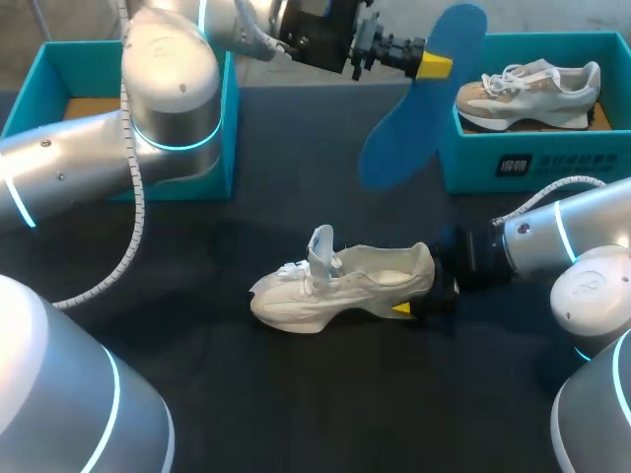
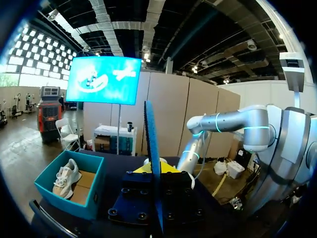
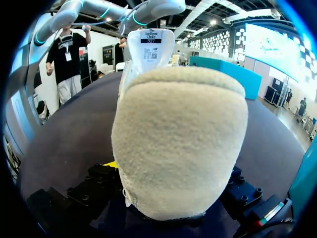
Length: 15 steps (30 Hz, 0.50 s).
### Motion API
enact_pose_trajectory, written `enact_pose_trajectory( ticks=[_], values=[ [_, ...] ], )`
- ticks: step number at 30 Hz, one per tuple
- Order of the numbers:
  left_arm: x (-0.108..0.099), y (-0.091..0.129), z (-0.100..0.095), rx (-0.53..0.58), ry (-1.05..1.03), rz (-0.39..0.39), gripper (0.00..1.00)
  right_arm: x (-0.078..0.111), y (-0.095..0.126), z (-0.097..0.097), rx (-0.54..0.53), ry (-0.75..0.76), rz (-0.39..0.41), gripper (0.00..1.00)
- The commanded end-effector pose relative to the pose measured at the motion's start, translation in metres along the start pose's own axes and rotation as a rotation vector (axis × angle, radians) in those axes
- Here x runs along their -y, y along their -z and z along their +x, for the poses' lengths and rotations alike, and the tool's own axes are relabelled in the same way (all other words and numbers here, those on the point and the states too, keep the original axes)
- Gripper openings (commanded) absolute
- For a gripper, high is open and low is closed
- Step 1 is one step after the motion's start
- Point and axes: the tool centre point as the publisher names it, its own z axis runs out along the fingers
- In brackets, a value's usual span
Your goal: Take the shoe out of the shoebox, open the shoe tongue, remove and reinsert the insole, then place the shoe into the shoebox
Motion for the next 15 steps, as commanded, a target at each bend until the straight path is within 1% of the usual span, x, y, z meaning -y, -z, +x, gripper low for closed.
enact_pose_trajectory(
  ticks=[1,5,6,10,13,15],
  values=[
    [0.004,0.002,0.010,0.028,0.065,0.060,0.00,0.001,-0.002,0.000,0.000,0.000,0.004,0.00],
    [0.018,0.002,0.011,0.062,0.170,0.113,0.00,0.001,-0.002,0.000,0.000,0.000,0.004,0.00],
    [0.021,0.001,0.012,0.070,0.191,0.111,0.00,0.001,-0.002,0.000,0.000,0.000,0.004,0.00],
    [0.032,0.000,0.014,0.094,0.234,0.157,0.00,0.001,-0.002,0.000,0.000,0.000,0.004,0.00],
    [0.035,-0.001,0.013,0.079,0.291,0.202,0.00,0.001,-0.002,0.000,0.000,0.000,0.004,0.00],
    [0.036,-0.003,0.013,0.011,0.381,0.262,0.00,0.001,-0.002,0.000,0.000,0.000,0.004,0.00]
  ],
)
